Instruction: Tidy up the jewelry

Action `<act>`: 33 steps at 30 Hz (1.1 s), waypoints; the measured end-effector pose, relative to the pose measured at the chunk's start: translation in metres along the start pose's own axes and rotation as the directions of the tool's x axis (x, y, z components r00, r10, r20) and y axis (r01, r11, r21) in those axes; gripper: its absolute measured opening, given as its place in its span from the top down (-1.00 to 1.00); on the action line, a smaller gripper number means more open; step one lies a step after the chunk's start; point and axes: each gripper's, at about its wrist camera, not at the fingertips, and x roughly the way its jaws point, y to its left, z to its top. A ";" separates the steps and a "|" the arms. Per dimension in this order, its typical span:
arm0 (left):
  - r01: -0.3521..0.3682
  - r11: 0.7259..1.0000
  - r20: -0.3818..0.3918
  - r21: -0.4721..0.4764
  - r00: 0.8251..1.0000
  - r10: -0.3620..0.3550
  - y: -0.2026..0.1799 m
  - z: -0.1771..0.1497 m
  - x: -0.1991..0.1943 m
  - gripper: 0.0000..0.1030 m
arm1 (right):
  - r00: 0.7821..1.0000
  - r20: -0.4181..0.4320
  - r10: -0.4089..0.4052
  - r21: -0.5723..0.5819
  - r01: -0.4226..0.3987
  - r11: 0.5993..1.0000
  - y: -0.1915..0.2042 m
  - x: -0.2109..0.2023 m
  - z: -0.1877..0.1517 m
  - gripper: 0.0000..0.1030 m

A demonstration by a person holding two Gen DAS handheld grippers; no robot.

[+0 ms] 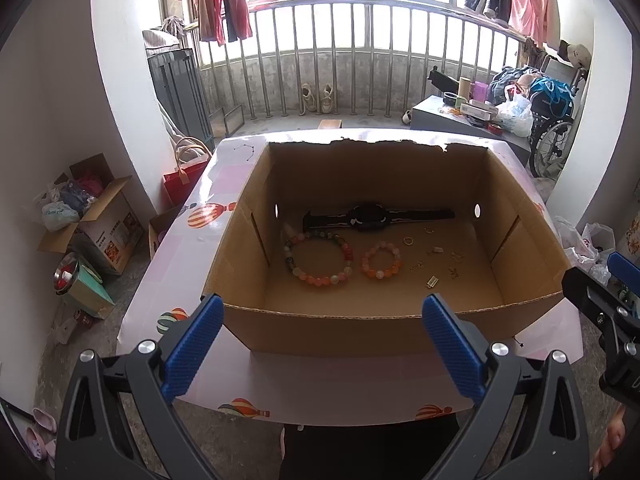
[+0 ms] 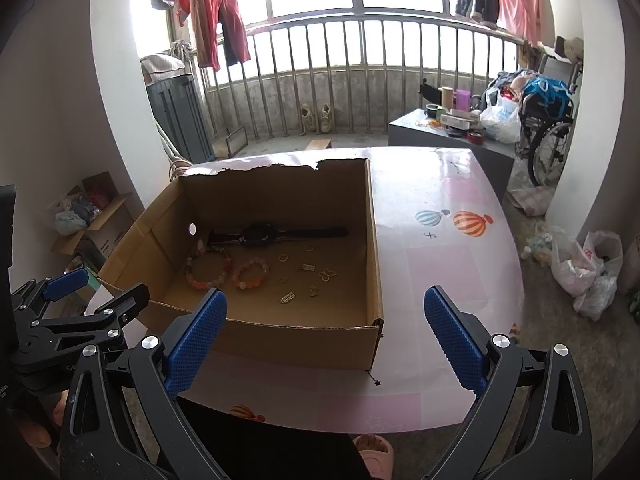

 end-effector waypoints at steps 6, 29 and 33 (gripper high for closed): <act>-0.003 1.000 0.006 0.003 1.000 0.003 0.000 0.001 -0.001 -0.89 | 1.000 -0.001 -0.001 0.003 0.001 1.000 -0.001 0.000 0.000 -0.84; -0.004 1.000 0.002 0.004 1.000 0.004 -0.001 0.000 0.002 -0.89 | 1.000 -0.005 0.000 -0.002 0.000 1.000 0.000 0.001 0.000 -0.84; -0.003 1.000 0.002 0.003 1.000 0.003 -0.001 0.000 0.002 -0.89 | 1.000 -0.002 0.001 -0.001 -0.001 1.000 0.000 0.001 -0.001 -0.84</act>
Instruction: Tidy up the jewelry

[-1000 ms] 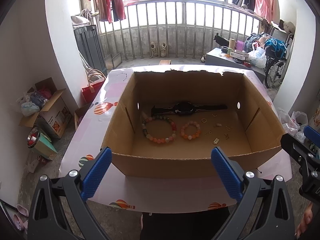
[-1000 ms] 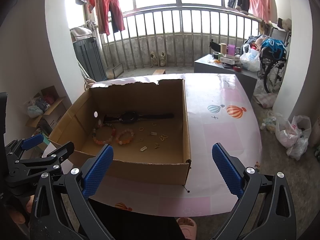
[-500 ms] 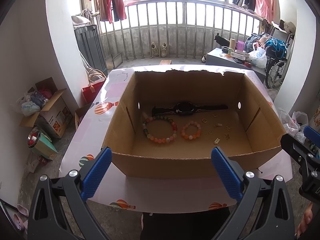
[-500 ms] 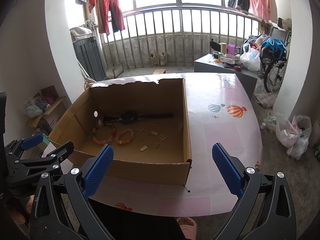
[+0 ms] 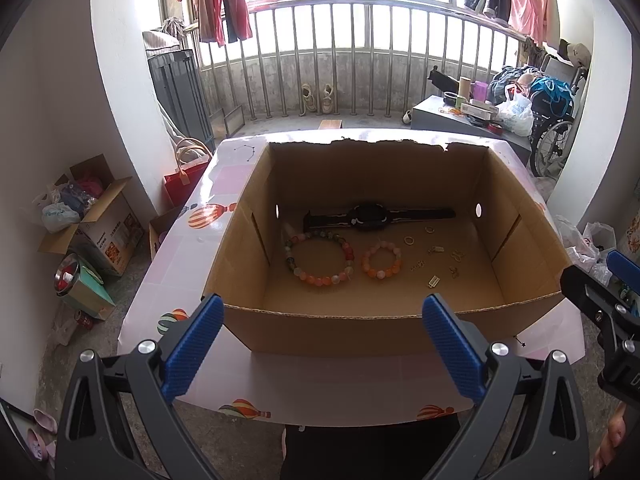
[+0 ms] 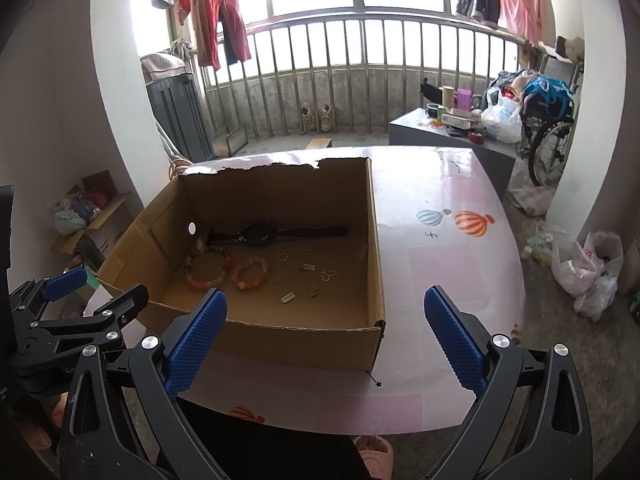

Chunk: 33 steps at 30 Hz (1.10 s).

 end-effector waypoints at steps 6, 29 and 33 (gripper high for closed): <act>0.000 1.000 0.003 0.000 1.000 0.000 0.000 0.000 -0.001 -0.89 | 1.000 0.000 0.001 0.001 -0.001 1.000 0.000 0.000 0.000 -0.84; 0.000 1.000 0.007 -0.001 1.000 0.000 0.000 0.001 -0.005 -0.89 | 0.998 0.008 0.060 0.022 -0.060 0.998 0.000 -0.004 0.002 -0.84; 0.001 1.000 0.009 0.000 1.000 -0.001 0.000 0.001 -0.006 -0.89 | 0.999 0.008 0.047 0.022 -0.047 0.999 0.001 -0.004 0.002 -0.84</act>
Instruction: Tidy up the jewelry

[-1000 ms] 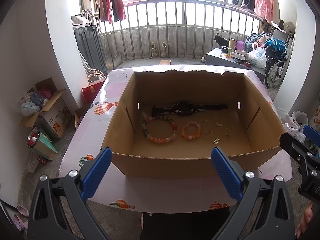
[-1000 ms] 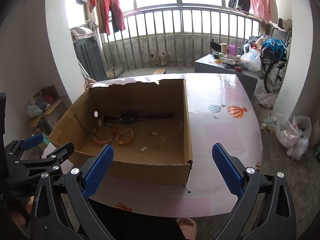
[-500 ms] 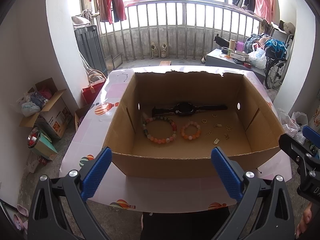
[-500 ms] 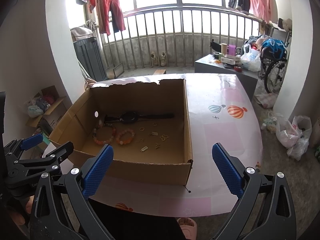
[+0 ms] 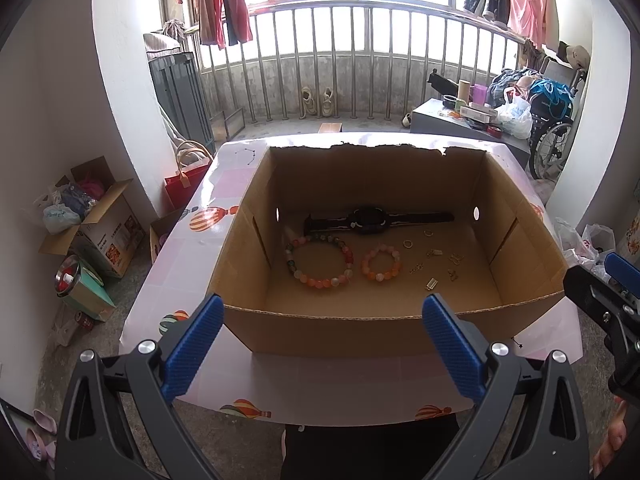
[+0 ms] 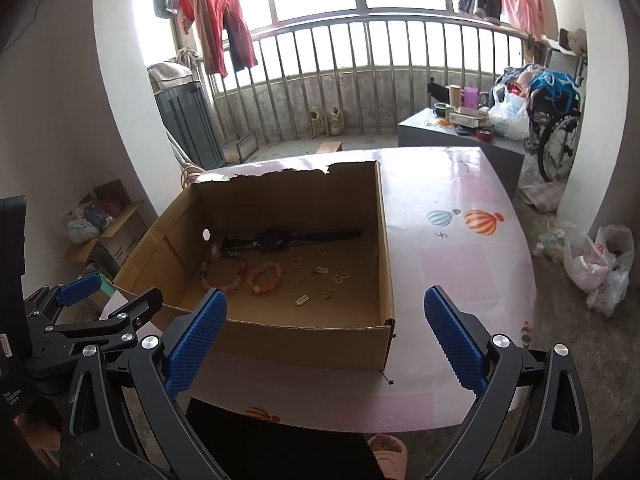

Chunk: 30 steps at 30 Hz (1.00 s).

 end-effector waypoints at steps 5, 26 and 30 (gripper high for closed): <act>-0.005 1.000 0.004 -0.001 1.000 0.005 0.000 0.000 -0.001 -0.89 | 1.000 0.007 -0.001 0.006 0.001 1.000 -0.002 -0.002 0.000 -0.84; -0.007 1.000 0.001 -0.001 1.000 0.007 -0.001 -0.003 -0.001 -0.89 | 1.000 0.016 -0.025 -0.007 0.025 1.000 -0.001 -0.007 0.001 -0.84; -0.008 1.000 0.000 -0.002 1.000 0.008 -0.001 -0.004 0.000 -0.89 | 1.000 0.017 -0.021 -0.009 0.021 1.000 -0.001 -0.006 0.001 -0.84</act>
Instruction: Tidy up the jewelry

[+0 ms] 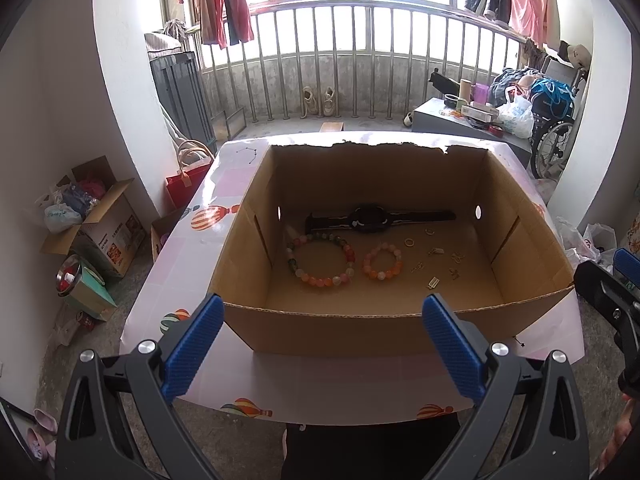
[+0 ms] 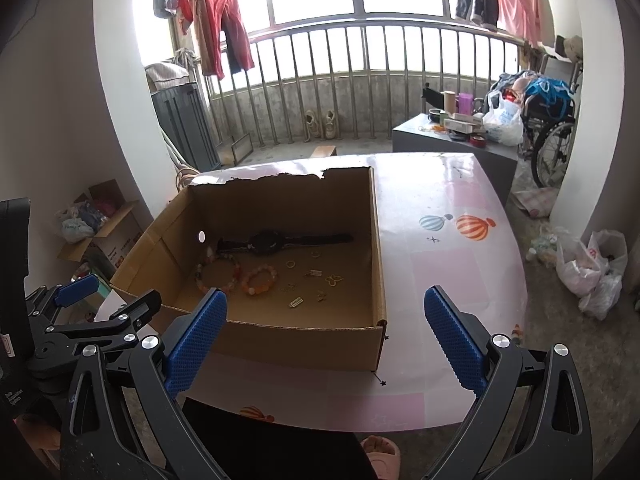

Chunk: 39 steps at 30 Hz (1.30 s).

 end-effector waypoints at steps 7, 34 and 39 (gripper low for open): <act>0.000 1.000 0.000 0.001 1.000 0.000 0.000 0.000 0.000 -0.89 | 1.000 -0.002 0.003 -0.001 -0.003 1.000 0.000 0.000 0.000 -0.84; -0.007 1.000 -0.011 -0.011 1.000 0.007 0.002 -0.002 0.006 -0.89 | 0.999 -0.027 -0.026 0.007 0.026 1.000 0.000 0.013 -0.001 -0.84; -0.006 1.000 -0.008 -0.007 1.000 0.006 0.002 -0.001 0.006 -0.89 | 0.999 -0.027 -0.025 0.007 0.025 1.000 0.000 0.013 -0.002 -0.84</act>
